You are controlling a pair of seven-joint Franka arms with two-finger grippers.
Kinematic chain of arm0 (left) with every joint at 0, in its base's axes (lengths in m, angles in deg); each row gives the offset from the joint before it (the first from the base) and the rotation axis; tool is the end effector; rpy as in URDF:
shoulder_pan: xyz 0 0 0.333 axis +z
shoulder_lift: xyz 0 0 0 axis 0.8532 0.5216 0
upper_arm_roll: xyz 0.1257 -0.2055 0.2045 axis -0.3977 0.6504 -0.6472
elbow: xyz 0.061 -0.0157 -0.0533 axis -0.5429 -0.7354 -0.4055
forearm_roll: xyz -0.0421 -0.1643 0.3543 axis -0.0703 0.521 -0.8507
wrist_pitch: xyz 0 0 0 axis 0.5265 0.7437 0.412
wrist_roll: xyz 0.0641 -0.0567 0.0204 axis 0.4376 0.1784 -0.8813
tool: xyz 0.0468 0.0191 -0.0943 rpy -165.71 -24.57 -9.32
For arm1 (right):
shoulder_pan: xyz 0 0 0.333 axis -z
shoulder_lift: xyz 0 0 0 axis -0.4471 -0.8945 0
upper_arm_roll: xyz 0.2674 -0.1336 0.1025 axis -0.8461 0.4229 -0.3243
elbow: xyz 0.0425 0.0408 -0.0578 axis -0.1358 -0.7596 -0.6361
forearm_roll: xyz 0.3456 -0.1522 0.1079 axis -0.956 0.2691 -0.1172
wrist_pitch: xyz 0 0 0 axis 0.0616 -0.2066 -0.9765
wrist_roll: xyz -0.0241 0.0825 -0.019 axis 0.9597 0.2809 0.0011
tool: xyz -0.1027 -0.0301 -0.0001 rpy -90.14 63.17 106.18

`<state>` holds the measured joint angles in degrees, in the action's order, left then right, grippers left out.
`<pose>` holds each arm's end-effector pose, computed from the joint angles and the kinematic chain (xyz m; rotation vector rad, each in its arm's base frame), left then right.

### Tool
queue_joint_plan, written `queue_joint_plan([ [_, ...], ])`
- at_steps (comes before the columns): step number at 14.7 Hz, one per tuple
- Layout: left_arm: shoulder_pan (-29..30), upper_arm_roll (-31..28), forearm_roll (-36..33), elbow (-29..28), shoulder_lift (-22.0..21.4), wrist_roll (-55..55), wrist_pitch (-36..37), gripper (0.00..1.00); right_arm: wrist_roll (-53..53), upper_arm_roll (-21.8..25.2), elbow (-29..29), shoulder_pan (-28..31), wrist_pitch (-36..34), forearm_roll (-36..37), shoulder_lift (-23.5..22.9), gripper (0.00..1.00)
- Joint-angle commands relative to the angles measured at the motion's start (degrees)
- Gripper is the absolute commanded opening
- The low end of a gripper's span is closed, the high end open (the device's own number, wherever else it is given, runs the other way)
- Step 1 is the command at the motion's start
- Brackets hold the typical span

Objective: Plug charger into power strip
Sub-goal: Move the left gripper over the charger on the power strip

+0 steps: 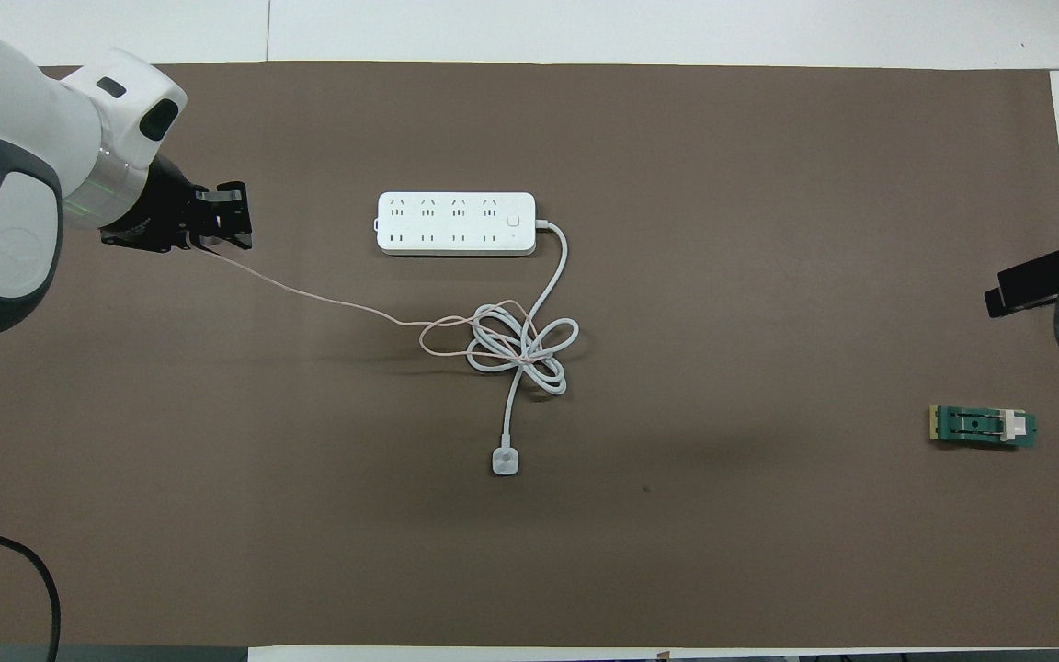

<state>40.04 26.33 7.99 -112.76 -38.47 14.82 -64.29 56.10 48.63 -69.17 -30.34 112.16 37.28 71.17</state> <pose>0.6032 -0.1524 0.5314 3.0440 0.1561 -0.0500 0.5344 -0.0192 0.6484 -3.0884 -0.0838 0.1484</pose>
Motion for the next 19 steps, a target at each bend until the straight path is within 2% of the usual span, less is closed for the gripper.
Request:
queue_joint_plan([
  [1, -1.08, -0.52, -1.43, 1.84, 0.31, -1.77, 3.75, 0.00, 2.52, -3.19, -3.22, 3.25, 0.64, 1.61, 2.46, 1.00],
  [3, -1.43, -0.52, -1.61, 2.73, 0.58, -2.04, 6.49, 0.00, 3.41, -5.13, -3.22, 4.05, 0.73, 3.80, 2.46, 1.00],
  [10, -1.44, -0.61, -1.08, 2.99, -0.04, -6.52, 6.85, 0.00, 2.97, -5.23, -3.13, 3.88, 1.25, 3.81, 3.07, 1.00],
  [11, -1.52, -1.22, -1.60, 2.99, 0.05, -10.52, 6.85, 0.00, 2.79, -5.23, -3.39, 3.88, 2.12, 3.81, 3.07, 1.00],
  [12, -0.74, -1.14, -2.30, 3.78, 0.05, -21.53, 6.94, 0.00, 2.70, -5.23, -3.83, 3.88, 2.66, 3.81, 3.25, 1.00],
  [16, -1.26, -1.05, -3.55, 4.84, 1.01, -28.73, 6.15, 0.00, 2.70, -5.23, -4.01, 4.14, 2.84, 3.81, 3.25, 1.00],
  [19, -1.35, -0.61, -3.36, 5.98, 3.38, -43.48, 3.16, 0.00, 2.35, -5.23, -4.36, 4.14, 3.19, 3.81, 3.34, 1.00],
])
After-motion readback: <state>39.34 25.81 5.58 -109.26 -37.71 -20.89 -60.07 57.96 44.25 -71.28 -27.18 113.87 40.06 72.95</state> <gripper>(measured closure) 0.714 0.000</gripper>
